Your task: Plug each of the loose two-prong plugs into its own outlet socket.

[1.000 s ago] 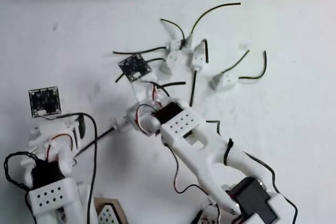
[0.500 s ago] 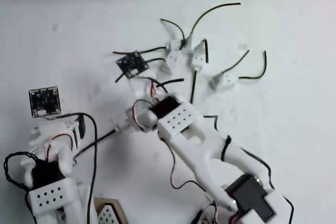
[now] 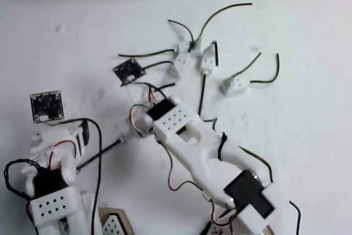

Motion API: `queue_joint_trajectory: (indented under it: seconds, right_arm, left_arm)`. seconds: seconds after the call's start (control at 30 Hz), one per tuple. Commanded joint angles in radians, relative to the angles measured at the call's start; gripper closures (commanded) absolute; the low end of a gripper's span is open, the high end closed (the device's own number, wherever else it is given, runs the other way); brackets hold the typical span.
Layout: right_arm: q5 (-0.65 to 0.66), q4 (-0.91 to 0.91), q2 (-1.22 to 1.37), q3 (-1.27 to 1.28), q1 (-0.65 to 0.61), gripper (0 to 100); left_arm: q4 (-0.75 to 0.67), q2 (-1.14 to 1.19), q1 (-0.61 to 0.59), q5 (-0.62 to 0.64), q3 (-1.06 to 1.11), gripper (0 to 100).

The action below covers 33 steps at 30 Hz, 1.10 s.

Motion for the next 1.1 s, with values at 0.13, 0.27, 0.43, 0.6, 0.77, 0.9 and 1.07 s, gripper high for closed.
queue_joint_trajectory:
  seconds: [0.13,0.27,0.43,0.6,0.77,0.9,1.07]
  right_arm:
    - [0.051,-0.065,0.016,0.063,-0.008,98.2]
    - [0.104,-0.064,-0.016,0.023,0.091,98.2]
    - [0.196,-0.071,-0.031,-0.032,0.229,98.2]
    - [0.262,-0.102,-0.031,-0.081,0.348,98.2]
    - [0.325,-0.186,-0.03,-0.081,0.437,98.2]
    - [0.35,-0.242,-0.03,-0.081,0.49,98.1]
    - [0.356,-0.163,-0.053,-0.094,0.489,86.1]
  left_arm:
    - [-0.025,-0.013,-0.008,-0.009,-0.006,74]
    - [-0.025,-0.013,-0.008,-0.009,-0.006,74]
    - [-0.025,-0.013,-0.008,-0.009,-0.006,74]
    - [-0.025,-0.013,-0.008,-0.009,-0.006,74]
    - [-0.025,-0.013,-0.008,-0.009,-0.006,74]
    - [-0.025,-0.013,-0.008,-0.009,-0.006,74]
    - [-0.032,-0.013,-0.005,-0.011,0.006,74]
